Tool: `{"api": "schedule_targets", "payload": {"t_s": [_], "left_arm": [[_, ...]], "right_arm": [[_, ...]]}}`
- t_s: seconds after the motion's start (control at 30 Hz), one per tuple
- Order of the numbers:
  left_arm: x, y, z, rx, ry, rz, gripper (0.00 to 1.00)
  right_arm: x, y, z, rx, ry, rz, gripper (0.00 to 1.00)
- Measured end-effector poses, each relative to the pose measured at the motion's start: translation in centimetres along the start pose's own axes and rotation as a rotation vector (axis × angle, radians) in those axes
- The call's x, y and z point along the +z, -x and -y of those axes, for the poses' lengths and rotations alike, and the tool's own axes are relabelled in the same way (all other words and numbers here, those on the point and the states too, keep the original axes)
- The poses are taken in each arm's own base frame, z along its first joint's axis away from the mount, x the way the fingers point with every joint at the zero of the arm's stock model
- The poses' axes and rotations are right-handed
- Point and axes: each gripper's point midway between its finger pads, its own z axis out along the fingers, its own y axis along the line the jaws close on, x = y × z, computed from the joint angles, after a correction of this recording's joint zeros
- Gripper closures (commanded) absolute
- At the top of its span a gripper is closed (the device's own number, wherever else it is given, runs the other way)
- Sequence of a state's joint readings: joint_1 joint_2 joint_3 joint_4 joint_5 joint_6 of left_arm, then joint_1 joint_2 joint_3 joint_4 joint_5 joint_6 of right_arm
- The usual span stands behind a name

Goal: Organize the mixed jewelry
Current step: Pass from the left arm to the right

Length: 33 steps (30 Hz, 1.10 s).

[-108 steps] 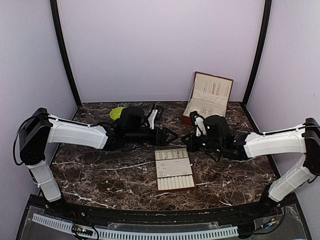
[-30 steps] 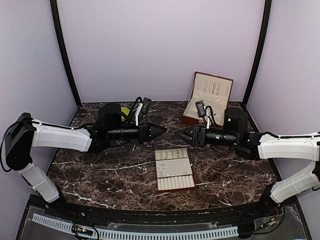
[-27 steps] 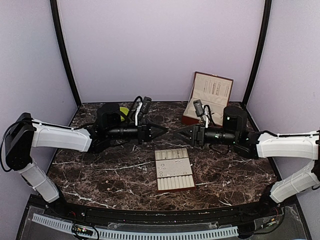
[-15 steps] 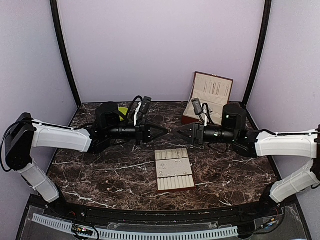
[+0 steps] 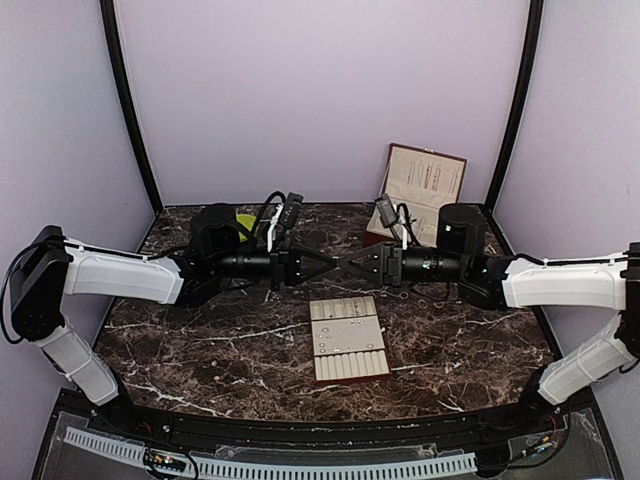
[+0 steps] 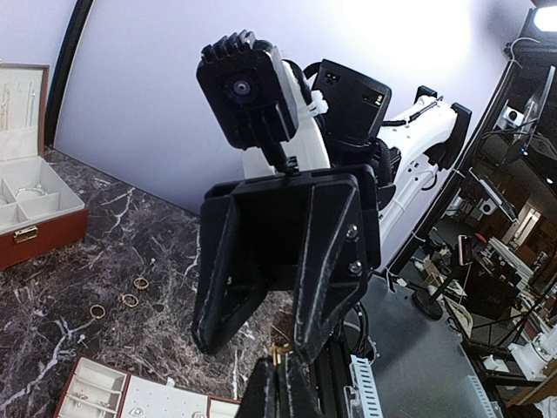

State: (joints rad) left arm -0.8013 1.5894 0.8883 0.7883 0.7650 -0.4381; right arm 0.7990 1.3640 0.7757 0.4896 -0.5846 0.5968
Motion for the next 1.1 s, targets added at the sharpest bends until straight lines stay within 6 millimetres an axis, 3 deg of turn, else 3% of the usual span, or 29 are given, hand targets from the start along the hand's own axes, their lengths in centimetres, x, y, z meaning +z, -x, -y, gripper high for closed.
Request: {"api": "schedule_targets", "payload": {"t_s": [0.77, 1.1], "left_arm": [[0.08, -0.22, -0.09, -0.006, -0.004, -0.005, 1.0], [0.06, -0.2, -0.21, -0.007, 0.001, -0.003, 1.0]], "right_arm": [[0.39, -0.02, -0.91, 0.012, 0.048, -0.018, 0.89], [0.41, 0.15, -0.65, 0.014, 0.032, -0.008, 0.96]]}}
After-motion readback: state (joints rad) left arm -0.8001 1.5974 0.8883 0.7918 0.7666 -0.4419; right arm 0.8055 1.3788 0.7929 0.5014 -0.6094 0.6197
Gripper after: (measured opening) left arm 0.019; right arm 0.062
